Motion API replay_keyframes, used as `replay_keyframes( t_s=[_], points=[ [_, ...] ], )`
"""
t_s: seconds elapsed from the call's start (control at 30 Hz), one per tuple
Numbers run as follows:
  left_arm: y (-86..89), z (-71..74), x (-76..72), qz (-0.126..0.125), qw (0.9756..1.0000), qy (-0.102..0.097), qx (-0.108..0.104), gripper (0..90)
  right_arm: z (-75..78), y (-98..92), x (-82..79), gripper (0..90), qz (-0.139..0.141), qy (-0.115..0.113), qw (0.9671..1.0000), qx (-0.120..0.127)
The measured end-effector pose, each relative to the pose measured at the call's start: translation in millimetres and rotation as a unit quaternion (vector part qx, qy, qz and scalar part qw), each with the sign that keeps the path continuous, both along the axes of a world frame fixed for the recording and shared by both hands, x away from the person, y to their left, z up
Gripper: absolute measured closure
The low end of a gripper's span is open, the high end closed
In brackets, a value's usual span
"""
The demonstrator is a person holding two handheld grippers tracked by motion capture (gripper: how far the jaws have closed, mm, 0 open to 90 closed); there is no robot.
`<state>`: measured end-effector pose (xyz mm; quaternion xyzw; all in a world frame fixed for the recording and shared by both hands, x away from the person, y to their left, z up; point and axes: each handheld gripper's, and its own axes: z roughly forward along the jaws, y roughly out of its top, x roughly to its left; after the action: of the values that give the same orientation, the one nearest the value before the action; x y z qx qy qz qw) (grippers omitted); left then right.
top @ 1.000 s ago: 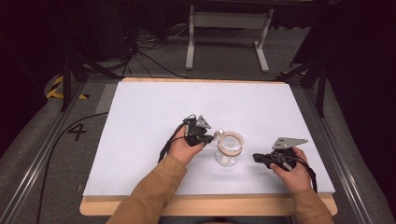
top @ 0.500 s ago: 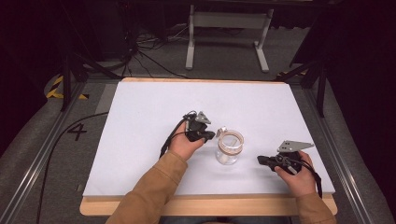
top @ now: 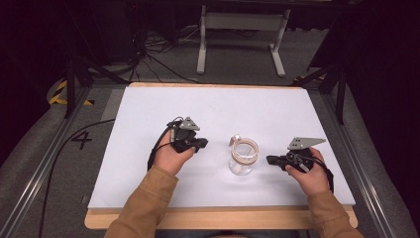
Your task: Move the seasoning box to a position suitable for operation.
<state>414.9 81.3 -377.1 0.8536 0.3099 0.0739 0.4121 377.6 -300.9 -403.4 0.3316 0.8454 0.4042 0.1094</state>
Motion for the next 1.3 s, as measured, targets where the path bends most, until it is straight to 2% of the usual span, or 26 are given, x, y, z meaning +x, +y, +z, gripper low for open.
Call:
replay_keyframes(
  t_s=[0.1, 0.13, 0.23, 0.3, 0.37, 0.47, 0.67, 1.17, 1.3],
  points=[
    [8.5, 2.0, -7.0, 0.023, 0.9995, 0.013, 0.017, 86.5, 1.6, 8.0, 6.4, 89.7, 0.012, -0.001, 0.9997, -0.02],
    [10.4, 2.7, -8.0, 0.022, 0.9994, 0.016, 0.02, 86.5, 1.0, 10.9, 8.5, 89.7, 0.015, -0.002, 0.9995, -0.026],
    [16.7, 3.6, -12.8, 0.016, 0.9989, 0.043, 0.007, 86.9, -1.5, 19.4, 12.9, 89.7, 0.023, -0.001, 0.9991, -0.035],
    [19.3, 3.5, -14.7, 0.013, 0.9987, 0.05, 0.001, 86.5, -3.2, 25.3, 15.5, 89.7, 0.029, 0.001, 0.9989, -0.037],
    [21.8, 3.3, -16.0, 0.015, 0.9986, 0.051, 0.003, 86.1, -5.4, 30.9, 17.1, 89.7, 0.036, 0.004, 0.9984, -0.044],
    [24.6, 3.0, -16.6, 0.018, 0.9984, 0.053, 0.0, 85.6, -7.9, 37.4, 17.8, 89.8, 0.03, 0.002, 0.9967, -0.075],
    [20.8, -1.4, -14.8, 0.012, 0.9982, 0.058, 0.0, 83.6, -9.9, 41.7, 15.7, 89.9, 0.035, 0.007, 0.9947, -0.096],
    [18.0, -3.4, -8.5, 0.004, 0.9979, 0.065, -0.005, 84.0, -15.8, 61.0, 3.9, 89.9, 0.069, 0.022, 0.9925, -0.099],
    [15.0, -4.2, -8.5, -0.006, 0.9975, 0.069, -0.01, 82.7, -19.0, 69.2, -1.4, 89.9, 0.082, 0.025, 0.9915, -0.098]
  ],
)
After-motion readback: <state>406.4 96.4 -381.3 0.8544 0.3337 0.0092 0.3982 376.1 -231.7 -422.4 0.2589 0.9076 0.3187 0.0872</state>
